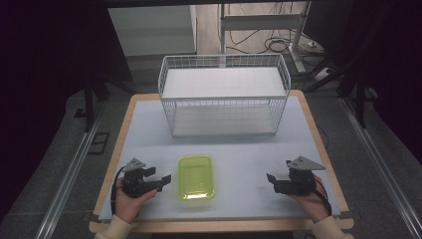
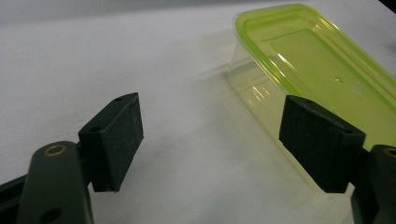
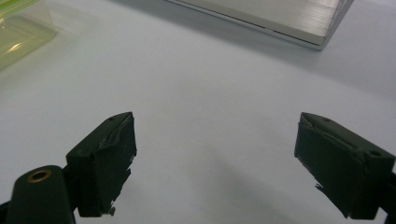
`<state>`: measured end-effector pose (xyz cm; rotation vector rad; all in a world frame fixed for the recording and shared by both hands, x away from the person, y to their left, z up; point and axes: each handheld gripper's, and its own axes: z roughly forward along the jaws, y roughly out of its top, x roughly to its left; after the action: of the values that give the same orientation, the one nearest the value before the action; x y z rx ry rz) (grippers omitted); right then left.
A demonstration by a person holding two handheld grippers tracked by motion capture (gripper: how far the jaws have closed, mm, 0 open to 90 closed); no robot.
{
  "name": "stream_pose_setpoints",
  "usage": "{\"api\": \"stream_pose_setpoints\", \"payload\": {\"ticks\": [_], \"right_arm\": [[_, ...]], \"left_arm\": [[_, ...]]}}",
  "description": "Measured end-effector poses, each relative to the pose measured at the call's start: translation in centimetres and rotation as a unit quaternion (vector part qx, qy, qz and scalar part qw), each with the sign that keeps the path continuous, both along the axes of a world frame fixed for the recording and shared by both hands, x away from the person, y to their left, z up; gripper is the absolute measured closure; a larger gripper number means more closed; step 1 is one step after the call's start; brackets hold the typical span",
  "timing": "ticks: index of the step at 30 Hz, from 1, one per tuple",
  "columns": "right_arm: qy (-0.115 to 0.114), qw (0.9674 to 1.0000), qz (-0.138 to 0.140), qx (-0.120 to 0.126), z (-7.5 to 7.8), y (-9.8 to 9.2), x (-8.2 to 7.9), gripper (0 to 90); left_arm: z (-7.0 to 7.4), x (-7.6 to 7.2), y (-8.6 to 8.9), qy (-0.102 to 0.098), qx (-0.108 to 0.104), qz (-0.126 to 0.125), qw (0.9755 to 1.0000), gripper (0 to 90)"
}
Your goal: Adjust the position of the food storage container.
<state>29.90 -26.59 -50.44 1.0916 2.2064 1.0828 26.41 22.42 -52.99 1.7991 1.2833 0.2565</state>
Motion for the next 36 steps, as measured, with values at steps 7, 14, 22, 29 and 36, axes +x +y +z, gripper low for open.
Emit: {"api": "stream_pose_setpoints", "payload": {"ticks": [7,14,22,29,36], "right_arm": [[-0.004,0.9999,0.009,-0.004,0.0,0.1,0.0,14.2],[-0.005,0.9997,0.018,-0.016,0.1,0.7,-0.4,15.3],[-0.003,0.9996,0.014,-0.025,-0.1,0.5,-0.3,15.2],[-0.005,0.9994,0.019,-0.030,-0.1,0.6,-0.4,15.2],[-0.016,0.9993,0.022,-0.025,0.1,0.6,-0.6,15.2]], "left_arm": [[0.1,0.0,0.1,0.000,0.003,-0.004,1.0000,22.1],[0.7,-0.5,0.8,-0.007,0.009,0.002,0.9999,35.9],[1.3,-0.2,0.6,0.014,-0.001,-0.060,0.9981,78.8],[1.7,-1.7,0.4,0.022,0.005,-0.084,0.9962,89.4],[0.7,-3.6,-1.3,0.046,0.024,-0.131,0.9900,89.4]]}}
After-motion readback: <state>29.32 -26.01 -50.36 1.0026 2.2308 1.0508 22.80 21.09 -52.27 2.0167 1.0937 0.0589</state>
